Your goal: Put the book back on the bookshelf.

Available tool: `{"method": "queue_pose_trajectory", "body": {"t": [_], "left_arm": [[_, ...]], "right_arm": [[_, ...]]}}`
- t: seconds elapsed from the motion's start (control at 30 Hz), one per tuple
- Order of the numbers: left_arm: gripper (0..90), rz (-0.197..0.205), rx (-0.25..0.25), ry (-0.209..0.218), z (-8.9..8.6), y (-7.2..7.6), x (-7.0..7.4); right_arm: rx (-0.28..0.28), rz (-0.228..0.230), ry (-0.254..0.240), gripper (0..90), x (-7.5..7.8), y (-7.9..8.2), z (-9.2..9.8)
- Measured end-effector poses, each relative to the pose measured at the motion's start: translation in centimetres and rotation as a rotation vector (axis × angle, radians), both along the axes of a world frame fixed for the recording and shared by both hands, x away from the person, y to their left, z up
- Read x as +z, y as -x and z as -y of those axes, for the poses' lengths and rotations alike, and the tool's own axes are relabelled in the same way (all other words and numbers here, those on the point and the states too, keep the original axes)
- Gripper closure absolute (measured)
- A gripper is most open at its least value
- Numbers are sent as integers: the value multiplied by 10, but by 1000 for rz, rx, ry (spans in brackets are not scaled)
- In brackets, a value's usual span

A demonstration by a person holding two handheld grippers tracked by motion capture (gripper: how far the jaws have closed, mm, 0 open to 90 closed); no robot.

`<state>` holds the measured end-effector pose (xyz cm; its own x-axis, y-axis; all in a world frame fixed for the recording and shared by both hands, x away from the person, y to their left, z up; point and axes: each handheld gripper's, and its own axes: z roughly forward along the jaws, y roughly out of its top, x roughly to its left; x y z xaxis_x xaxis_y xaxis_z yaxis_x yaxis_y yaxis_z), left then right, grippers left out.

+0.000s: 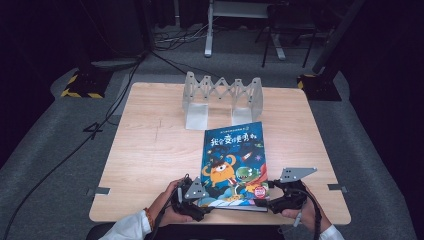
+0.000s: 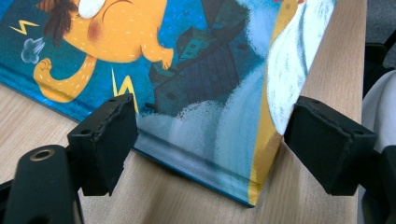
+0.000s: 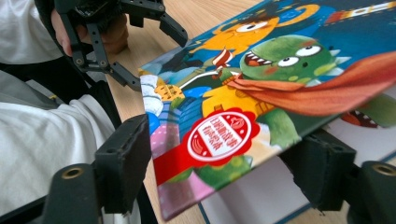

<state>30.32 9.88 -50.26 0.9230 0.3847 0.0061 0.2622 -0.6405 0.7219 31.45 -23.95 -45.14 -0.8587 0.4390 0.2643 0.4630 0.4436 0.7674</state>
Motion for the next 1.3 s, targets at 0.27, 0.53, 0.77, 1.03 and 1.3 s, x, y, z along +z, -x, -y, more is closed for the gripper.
{"method": "queue_pose_trajectory", "body": {"t": [0.27, 0.53, 0.77, 1.03, 1.3], "left_arm": [[182, 6, -4, -7, 0, 0, 0], [182, 6, -7, -10, 0, 0, 0], [185, 10, -1, -21, -1, 2, 0], [192, 36, -5, -40, -3, 2, 0], [192, 40, 5, -45, -10, 4, 0]], "right_arm": [[-42, -29, 15, 287, 3, -26, 1], [-78, -33, 37, 282, 3, -52, -4], [-103, -46, 61, 268, -1, -78, -4], [-177, -83, 35, 318, -10, -113, 1], [-154, -139, -2, 350, -17, -135, -4]]}}
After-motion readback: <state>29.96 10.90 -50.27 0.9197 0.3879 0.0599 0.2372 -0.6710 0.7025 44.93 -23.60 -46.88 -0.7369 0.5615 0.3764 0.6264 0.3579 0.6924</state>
